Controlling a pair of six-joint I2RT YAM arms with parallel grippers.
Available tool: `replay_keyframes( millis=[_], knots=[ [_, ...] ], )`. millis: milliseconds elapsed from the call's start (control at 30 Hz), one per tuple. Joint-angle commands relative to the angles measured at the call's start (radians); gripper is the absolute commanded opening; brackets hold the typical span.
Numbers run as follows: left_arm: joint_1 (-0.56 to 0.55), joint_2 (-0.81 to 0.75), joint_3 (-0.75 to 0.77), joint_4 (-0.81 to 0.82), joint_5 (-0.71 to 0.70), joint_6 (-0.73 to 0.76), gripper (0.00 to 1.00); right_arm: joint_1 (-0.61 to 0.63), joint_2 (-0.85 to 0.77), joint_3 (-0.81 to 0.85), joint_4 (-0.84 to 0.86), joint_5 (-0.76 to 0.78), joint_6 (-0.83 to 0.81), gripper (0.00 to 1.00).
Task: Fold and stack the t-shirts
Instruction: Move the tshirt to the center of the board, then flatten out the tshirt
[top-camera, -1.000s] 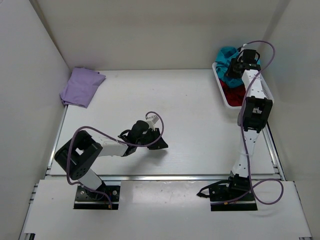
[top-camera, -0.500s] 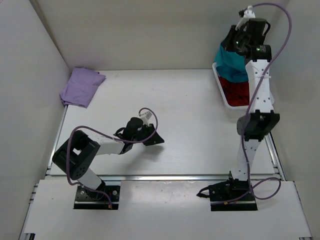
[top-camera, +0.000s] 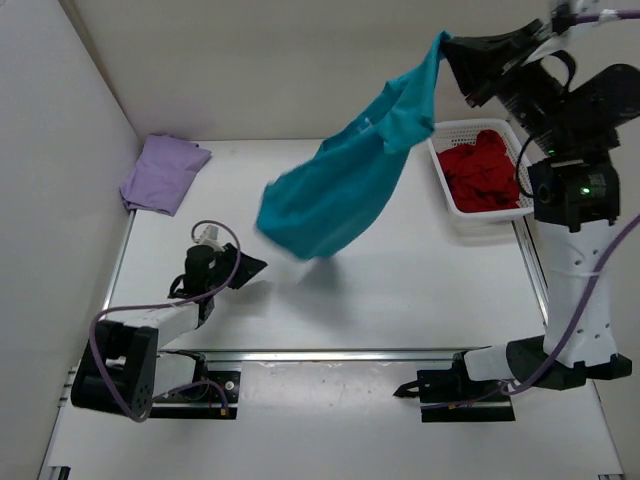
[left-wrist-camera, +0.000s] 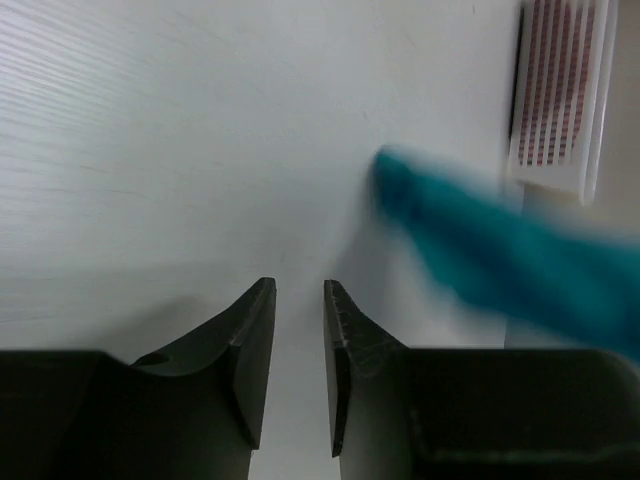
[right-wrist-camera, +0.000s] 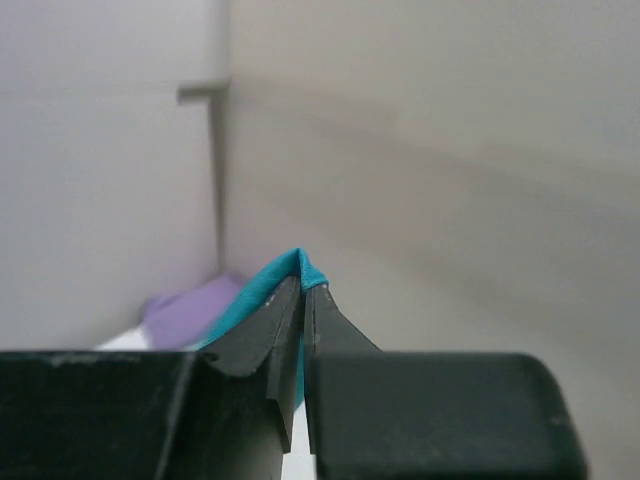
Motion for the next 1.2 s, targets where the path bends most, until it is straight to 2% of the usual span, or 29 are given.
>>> replay_keyframes(
  millis=[0, 33, 67, 133, 200, 267, 433, 533, 633, 733, 767, 800, 833, 933, 967, 1033, 1167],
  knots=[
    [0.097, -0.115, -0.038, -0.007, 0.036, -0.015, 0.39, -0.063, 0.044, -0.255, 0.108, -0.207, 0.134, 0.00],
    [0.107, -0.147, -0.043, -0.015, 0.031, -0.012, 0.41, -0.069, 0.017, -0.408, 0.198, -0.264, 0.181, 0.00],
    [0.103, -0.169, -0.046, -0.027, 0.022, -0.005, 0.42, -0.075, -0.014, -0.490, 0.311, -0.279, 0.205, 0.00],
    [0.092, -0.169, -0.046, -0.036, 0.007, -0.001, 0.42, -0.092, -0.040, -0.796, 0.463, -0.318, 0.298, 0.00],
    [0.089, -0.152, -0.052, -0.027, 0.007, -0.001, 0.41, -0.101, -0.019, -0.956, 0.587, -0.320, 0.367, 0.00],
    [0.089, -0.123, -0.052, 0.004, 0.007, -0.018, 0.40, -0.106, 0.083, -1.052, 0.673, -0.326, 0.404, 0.00],
    [0.059, -0.077, -0.012, -0.014, -0.019, 0.005, 0.39, -0.095, 0.325, -0.982, 0.622, -0.294, 0.421, 0.00],
    [0.028, -0.100, 0.008, -0.085, -0.072, 0.062, 0.39, -0.097, 0.403, -0.827, 0.524, -0.243, 0.385, 0.00],
    [-0.039, -0.103, 0.066, -0.212, -0.134, 0.164, 0.39, -0.085, 0.472, -0.600, 0.328, -0.139, 0.308, 0.00],
    [-0.196, -0.115, 0.147, -0.324, -0.233, 0.269, 0.40, -0.078, 0.532, -0.413, 0.117, 0.033, 0.246, 0.00],
    [-0.219, -0.121, 0.156, -0.340, -0.239, 0.297, 0.41, -0.078, 0.535, -0.382, 0.087, 0.061, 0.233, 0.02],
    [-0.277, -0.126, 0.181, -0.349, -0.245, 0.309, 0.42, -0.078, 0.538, -0.365, 0.043, 0.100, 0.211, 0.13],
    [-0.334, -0.132, 0.210, -0.369, -0.263, 0.346, 0.42, -0.078, 0.530, -0.383, 0.014, 0.130, 0.206, 0.24],
    [-0.470, -0.122, 0.279, -0.421, -0.328, 0.384, 0.47, -0.085, 0.427, -0.600, 0.093, 0.168, 0.220, 0.34],
    [-0.487, -0.108, 0.291, -0.423, -0.328, 0.392, 0.48, -0.085, 0.397, -0.654, 0.117, 0.173, 0.246, 0.35],
    [-0.529, -0.048, 0.324, -0.424, -0.328, 0.392, 0.49, -0.088, 0.282, -0.874, 0.255, 0.145, 0.304, 0.36],
    [-0.564, 0.053, 0.356, -0.416, -0.300, 0.383, 0.47, -0.045, 0.188, -1.049, 0.300, 0.162, 0.311, 0.30]
  ],
)
